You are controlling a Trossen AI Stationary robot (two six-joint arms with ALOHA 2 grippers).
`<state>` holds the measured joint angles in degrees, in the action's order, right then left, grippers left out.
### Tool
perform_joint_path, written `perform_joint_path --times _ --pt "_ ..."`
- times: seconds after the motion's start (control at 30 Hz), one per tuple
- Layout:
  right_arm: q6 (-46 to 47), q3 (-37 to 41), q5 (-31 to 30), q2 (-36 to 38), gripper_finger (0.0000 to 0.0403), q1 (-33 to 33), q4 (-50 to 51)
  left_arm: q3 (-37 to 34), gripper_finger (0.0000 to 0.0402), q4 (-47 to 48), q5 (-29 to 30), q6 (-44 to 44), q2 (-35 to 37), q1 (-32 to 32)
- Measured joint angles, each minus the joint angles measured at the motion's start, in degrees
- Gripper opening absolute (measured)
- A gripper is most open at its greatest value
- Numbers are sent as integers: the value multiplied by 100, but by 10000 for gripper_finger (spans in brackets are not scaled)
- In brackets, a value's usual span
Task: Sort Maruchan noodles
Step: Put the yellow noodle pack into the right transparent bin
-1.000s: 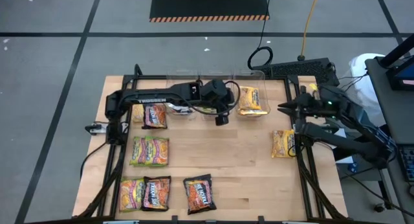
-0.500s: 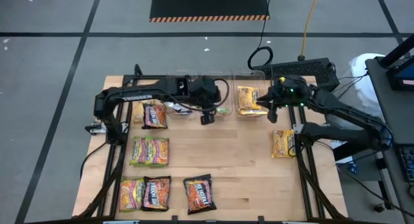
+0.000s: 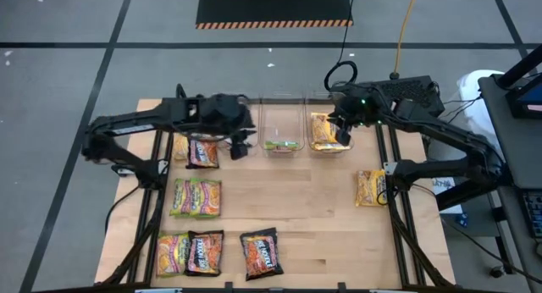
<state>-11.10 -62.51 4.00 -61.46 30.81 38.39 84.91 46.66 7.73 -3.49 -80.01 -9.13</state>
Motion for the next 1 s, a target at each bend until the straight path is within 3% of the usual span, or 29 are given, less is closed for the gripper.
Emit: perform_joint_path --times 0.13,0.47,0.83,1.0 --pt "78 -330 -277 -325 59 39 217 -871 83 -410 95 260 793 21" --pt "-174 -1460 -253 -1624 59 509 693 -2483 83 -792 151 631 2356 20" --pt "-387 -2792 -248 -3023 59 1187 966 -2934 83 -782 196 706 3039 21" --pt "-671 -3332 -250 -3619 59 1428 1666 -2982 83 -695 196 684 3123 20"
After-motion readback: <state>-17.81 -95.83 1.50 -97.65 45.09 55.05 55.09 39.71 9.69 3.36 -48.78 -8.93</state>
